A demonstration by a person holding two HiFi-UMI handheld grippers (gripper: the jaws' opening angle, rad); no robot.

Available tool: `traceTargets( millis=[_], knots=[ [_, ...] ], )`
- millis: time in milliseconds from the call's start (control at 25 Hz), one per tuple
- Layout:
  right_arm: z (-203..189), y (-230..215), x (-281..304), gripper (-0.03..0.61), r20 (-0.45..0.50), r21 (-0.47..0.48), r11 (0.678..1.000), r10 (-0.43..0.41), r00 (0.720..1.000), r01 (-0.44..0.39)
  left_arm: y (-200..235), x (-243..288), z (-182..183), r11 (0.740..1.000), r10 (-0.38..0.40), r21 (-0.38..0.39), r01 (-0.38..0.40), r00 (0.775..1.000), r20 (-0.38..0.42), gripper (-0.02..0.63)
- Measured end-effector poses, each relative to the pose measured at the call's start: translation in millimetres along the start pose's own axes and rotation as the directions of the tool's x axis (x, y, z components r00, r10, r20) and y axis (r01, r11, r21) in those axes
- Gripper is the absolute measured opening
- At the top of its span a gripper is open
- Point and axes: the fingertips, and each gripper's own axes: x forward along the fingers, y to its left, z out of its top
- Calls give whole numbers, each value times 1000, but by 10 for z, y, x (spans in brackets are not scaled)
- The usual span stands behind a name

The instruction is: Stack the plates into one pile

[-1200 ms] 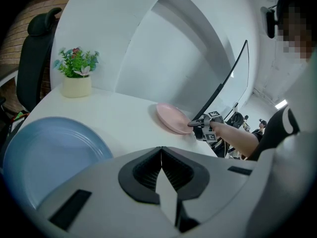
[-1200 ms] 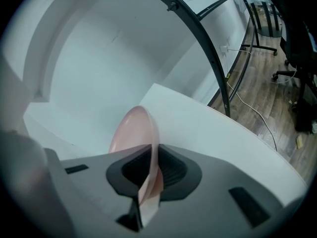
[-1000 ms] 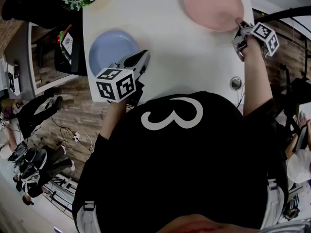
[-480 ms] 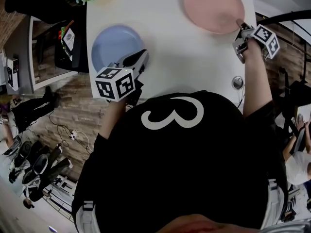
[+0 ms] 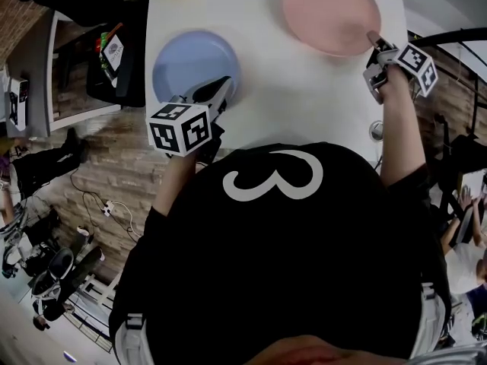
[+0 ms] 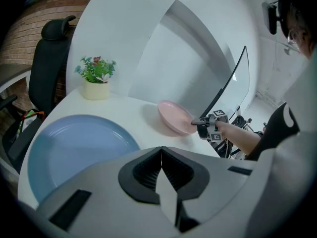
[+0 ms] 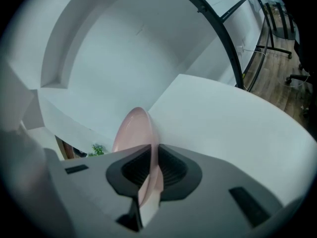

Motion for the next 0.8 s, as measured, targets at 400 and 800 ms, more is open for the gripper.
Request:
traceTargets(
  millis=[400, 800],
  knots=[
    [-408, 679, 112, 48, -58, -44, 995, 83, 995, -86, 335, -404, -11, 999, 22, -26, -21, 999, 49, 17],
    [-944, 1254, 208, 48, -115, -93, 983, 146, 983, -157, 668, -828, -135, 998, 46, -50, -42, 995, 89, 17]
  ],
)
